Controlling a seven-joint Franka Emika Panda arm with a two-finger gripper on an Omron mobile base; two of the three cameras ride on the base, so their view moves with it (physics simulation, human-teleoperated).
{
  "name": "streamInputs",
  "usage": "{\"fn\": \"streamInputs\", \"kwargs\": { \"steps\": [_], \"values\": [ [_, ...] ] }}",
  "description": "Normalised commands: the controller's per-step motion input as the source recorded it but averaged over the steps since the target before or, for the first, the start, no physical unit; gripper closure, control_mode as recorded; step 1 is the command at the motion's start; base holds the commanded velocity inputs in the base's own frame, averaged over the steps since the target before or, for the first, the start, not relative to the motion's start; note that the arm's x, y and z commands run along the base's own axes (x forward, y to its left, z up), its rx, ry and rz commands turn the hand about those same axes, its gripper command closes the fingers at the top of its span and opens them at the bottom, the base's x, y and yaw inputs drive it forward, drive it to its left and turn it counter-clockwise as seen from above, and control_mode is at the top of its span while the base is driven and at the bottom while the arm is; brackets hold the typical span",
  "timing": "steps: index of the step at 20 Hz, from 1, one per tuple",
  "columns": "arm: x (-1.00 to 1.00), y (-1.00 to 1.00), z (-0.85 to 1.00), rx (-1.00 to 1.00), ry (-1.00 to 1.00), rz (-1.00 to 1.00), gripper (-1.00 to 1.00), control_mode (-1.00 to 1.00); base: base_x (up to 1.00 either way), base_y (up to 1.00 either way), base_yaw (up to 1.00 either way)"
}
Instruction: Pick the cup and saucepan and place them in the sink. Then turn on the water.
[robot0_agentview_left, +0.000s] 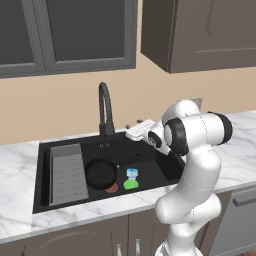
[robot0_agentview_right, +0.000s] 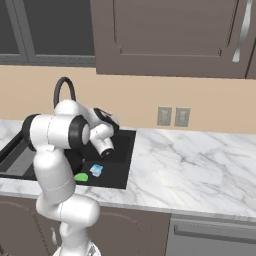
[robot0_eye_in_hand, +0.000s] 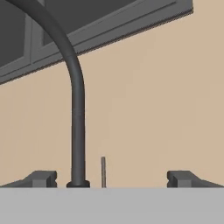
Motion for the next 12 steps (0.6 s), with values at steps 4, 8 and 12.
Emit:
{"fn": "streamInputs", "kwargs": {
  "steps": [4, 8, 12],
  "values": [
    [0.0, 0.34, 0.0, 0.0, 0.0, 0.0, -1.0, -1.0, 0.0, 0.0, 0.0],
    [0.07, 0.32, 0.04, 0.0, 0.0, -0.01, -1.0, -1.0, 0.0, 0.0, 0.0],
    [0.35, 0.21, 0.04, 0.0, 0.0, -0.05, -1.0, -1.0, 0.0, 0.0, 0.0]
  ]
}}
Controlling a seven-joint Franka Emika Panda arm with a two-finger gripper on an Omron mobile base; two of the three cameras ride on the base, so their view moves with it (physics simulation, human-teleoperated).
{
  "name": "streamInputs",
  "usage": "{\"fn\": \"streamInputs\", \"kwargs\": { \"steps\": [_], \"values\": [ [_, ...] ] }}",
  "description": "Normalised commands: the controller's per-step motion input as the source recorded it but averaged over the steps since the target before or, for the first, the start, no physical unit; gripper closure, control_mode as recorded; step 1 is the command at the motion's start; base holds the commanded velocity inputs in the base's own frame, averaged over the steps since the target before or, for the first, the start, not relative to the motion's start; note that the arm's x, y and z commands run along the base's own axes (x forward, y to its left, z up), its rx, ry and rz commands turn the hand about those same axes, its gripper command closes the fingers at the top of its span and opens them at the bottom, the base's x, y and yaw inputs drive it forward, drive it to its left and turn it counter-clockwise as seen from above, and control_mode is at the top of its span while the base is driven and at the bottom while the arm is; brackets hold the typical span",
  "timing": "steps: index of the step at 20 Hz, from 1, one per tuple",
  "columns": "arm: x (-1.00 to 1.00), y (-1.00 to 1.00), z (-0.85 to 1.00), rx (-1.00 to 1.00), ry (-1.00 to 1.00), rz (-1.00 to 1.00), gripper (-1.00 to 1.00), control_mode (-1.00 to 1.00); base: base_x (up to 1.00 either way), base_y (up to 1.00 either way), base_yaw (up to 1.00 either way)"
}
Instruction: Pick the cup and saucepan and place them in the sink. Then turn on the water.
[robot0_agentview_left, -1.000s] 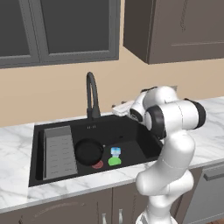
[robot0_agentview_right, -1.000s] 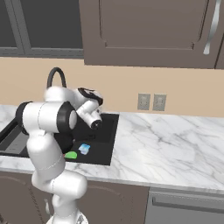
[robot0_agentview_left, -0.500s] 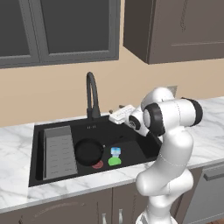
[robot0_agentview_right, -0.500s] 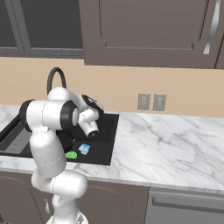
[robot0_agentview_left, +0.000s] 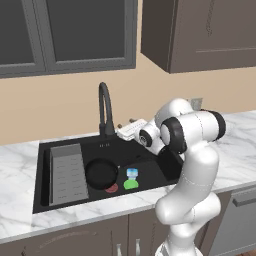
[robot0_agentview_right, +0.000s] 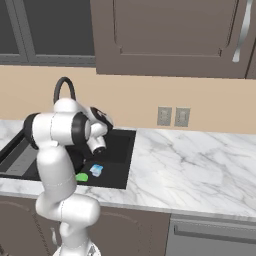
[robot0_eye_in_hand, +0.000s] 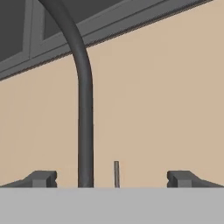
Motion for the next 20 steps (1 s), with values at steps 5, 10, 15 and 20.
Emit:
{"fn": "streamInputs", "kwargs": {
  "steps": [5, 10, 15, 20],
  "values": [
    [0.42, 0.36, 0.0, 0.0, 0.0, -0.1, -1.0, -1.0, 0.0, 0.0, 0.0],
    [0.44, 0.42, 0.0, 0.0, 0.0, -0.1, -1.0, -1.0, 0.0, 0.0, 0.0],
    [0.38, 0.02, -0.12, 0.0, 0.0, -0.11, -1.0, -1.0, 0.0, 0.0, 0.0],
    [0.35, 0.0, -0.13, 0.0, -0.01, -0.03, -1.0, -1.0, 0.0, 0.0, 0.0]
  ]
}}
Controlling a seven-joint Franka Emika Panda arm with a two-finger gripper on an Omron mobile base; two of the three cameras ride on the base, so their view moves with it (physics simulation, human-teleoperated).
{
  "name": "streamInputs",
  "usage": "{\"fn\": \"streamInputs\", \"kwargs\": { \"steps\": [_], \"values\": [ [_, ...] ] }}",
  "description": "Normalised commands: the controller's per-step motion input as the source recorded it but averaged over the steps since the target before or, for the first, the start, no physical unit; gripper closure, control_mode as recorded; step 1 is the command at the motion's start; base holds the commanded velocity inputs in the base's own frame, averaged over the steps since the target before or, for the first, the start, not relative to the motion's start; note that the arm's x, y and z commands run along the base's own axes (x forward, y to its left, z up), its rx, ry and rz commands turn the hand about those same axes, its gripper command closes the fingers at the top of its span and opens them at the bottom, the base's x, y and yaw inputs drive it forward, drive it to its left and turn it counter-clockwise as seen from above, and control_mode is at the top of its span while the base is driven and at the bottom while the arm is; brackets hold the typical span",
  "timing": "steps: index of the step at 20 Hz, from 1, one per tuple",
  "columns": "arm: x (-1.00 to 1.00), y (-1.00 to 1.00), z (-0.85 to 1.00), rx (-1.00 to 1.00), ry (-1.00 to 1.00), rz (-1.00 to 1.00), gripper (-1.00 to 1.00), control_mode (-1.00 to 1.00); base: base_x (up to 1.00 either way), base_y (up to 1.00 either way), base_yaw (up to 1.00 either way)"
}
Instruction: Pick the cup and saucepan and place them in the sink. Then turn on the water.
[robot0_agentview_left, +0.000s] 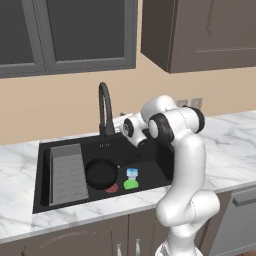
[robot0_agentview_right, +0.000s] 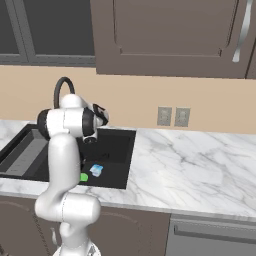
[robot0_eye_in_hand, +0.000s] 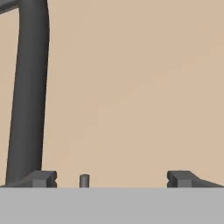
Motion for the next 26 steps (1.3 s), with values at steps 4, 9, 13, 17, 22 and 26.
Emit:
{"fn": "streamInputs", "kwargs": {
  "steps": [4, 9, 13, 17, 22, 26],
  "values": [
    [0.13, 0.0, -0.15, 0.0, -0.05, 0.0, -1.0, -1.0, 0.0, 0.0, 0.0],
    [0.1, -0.03, -0.36, 0.0, -0.04, 0.0, -1.0, -1.0, 0.0, 0.0, 0.0],
    [0.29, -0.02, -0.23, 0.0, 0.0, 0.0, -1.0, -1.0, 0.0, 0.0, 0.0],
    [0.41, 0.0, -0.08, 0.0, 0.0, -0.04, -1.0, -1.0, 0.0, 0.0, 0.0],
    [0.43, 0.08, 0.0, 0.0, 0.01, -0.07, -1.0, -1.0, 0.0, 0.0, 0.0],
    [0.54, 0.0, 0.0, 0.0, 0.09, -0.04, -1.0, -1.0, 0.0, 0.0, 0.0]
  ]
}}
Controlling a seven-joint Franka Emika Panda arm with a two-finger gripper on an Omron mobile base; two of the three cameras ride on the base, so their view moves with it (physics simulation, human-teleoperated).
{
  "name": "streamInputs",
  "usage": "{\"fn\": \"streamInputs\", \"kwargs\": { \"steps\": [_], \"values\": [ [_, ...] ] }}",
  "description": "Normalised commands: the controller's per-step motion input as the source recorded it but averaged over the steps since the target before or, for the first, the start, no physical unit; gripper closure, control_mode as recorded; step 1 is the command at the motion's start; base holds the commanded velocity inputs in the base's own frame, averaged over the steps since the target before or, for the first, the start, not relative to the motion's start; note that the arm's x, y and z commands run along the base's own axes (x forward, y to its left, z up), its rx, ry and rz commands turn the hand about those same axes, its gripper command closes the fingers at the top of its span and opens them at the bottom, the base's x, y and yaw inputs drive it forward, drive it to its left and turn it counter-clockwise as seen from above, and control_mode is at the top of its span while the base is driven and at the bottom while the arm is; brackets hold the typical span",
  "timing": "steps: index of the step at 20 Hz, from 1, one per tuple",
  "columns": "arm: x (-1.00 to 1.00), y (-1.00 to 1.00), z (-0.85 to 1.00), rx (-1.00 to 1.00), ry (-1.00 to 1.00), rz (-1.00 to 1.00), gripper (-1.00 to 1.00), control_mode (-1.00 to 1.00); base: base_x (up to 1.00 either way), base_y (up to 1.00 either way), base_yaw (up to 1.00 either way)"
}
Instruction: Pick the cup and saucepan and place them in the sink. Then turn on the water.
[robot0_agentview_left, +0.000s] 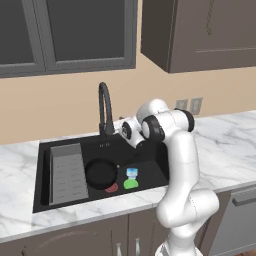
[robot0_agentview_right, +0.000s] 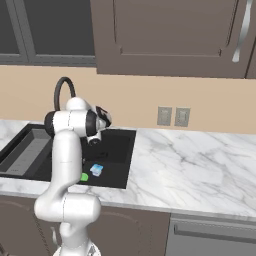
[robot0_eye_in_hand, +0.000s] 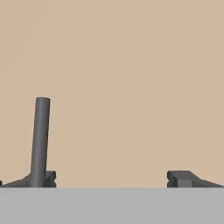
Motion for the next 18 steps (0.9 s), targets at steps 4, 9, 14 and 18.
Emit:
{"fn": "streamInputs", "kwargs": {
  "steps": [4, 9, 14, 18],
  "values": [
    [0.62, -0.21, -0.05, 0.06, 0.27, -0.14, -1.0, -1.0, 0.0, 0.0, 0.0],
    [0.56, -0.88, -0.27, 0.35, 0.24, -0.25, -1.0, -1.0, 0.0, 0.0, 0.0],
    [0.38, -1.0, -0.61, 0.58, -0.05, -0.26, -1.0, -1.0, 0.0, 0.0, 0.0],
    [0.41, -1.0, -0.76, 0.76, -0.22, -0.18, -1.0, -1.0, 0.0, 0.0, 0.0]
  ]
}}
